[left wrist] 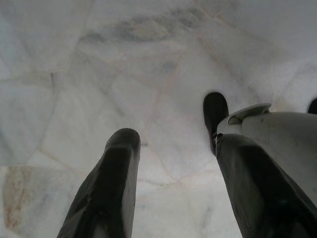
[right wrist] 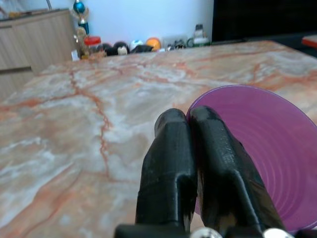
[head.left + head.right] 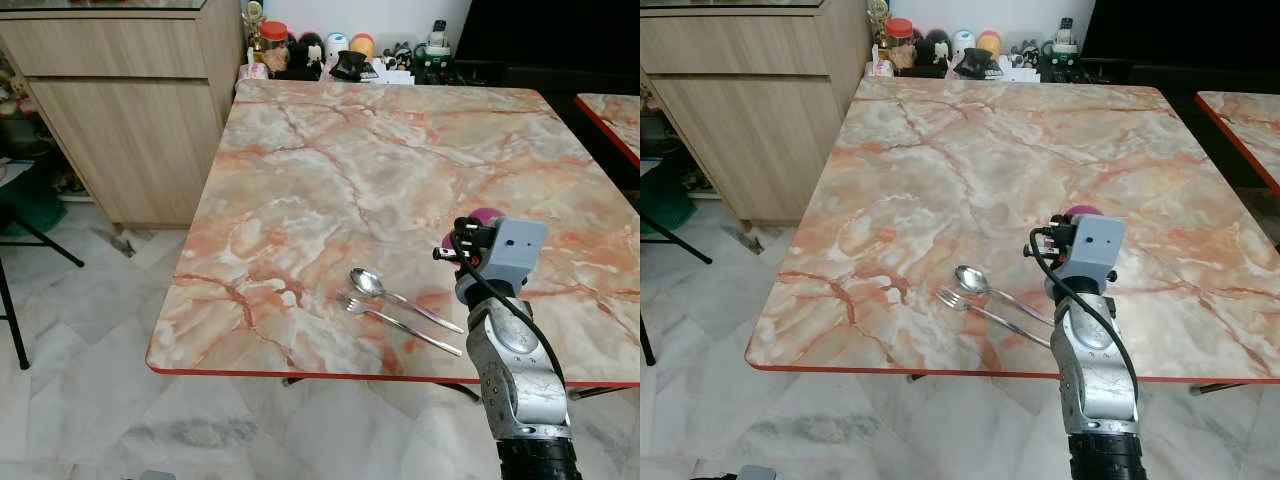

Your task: Setting the table

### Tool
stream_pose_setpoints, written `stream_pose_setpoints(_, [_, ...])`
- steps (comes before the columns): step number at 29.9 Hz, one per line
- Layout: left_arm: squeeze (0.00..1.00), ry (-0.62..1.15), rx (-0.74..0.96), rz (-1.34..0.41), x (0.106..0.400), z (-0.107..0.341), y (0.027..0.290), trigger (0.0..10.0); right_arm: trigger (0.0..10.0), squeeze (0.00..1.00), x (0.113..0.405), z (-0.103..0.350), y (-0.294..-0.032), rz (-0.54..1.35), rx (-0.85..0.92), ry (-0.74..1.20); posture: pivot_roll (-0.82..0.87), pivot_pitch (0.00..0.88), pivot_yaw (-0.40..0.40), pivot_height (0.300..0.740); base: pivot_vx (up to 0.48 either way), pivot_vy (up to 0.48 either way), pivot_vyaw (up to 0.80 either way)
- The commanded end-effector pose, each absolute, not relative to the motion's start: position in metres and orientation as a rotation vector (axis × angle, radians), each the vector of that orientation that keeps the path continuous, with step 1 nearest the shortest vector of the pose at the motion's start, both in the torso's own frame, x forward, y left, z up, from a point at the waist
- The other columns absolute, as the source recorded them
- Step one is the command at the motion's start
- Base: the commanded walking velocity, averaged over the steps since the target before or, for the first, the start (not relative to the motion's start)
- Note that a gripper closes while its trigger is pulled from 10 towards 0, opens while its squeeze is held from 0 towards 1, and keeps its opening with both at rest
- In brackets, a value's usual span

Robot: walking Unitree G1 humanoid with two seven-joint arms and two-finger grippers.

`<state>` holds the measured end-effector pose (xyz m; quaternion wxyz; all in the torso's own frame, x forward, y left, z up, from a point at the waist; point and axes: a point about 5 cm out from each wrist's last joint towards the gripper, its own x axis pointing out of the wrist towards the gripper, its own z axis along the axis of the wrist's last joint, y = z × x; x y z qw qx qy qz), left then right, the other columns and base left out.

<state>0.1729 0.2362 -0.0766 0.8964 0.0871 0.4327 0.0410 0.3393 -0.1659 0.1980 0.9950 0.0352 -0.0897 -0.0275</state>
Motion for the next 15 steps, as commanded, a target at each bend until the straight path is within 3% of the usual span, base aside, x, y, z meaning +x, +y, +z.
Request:
stream_pose_setpoints(1, [0.0,0.925,0.189,0.088,0.164,-0.081,0.238,10.0,10.0,0.0,0.335,0.204,-0.171,-0.075,0.089,-0.222,0.02,0.088,-0.052,0.74,0.0,0.0,0.0])
stream_pose_setpoints(8, [0.0,0.908,0.198,0.129,0.173,-0.073,0.25,10.0,10.0,0.0,0.339,0.204,-0.173,-0.079,0.074,-0.224,0.02,0.004,-0.045,0.74,0.0,0.0,0.0])
stream_pose_setpoints(15, [0.0,0.898,0.206,0.135,0.178,-0.07,0.254,10.0,10.0,0.0,0.339,0.204,-0.176,-0.096,0.075,-0.229,0.01,0.0,-0.03,0.74,0.0,0.0,0.0])
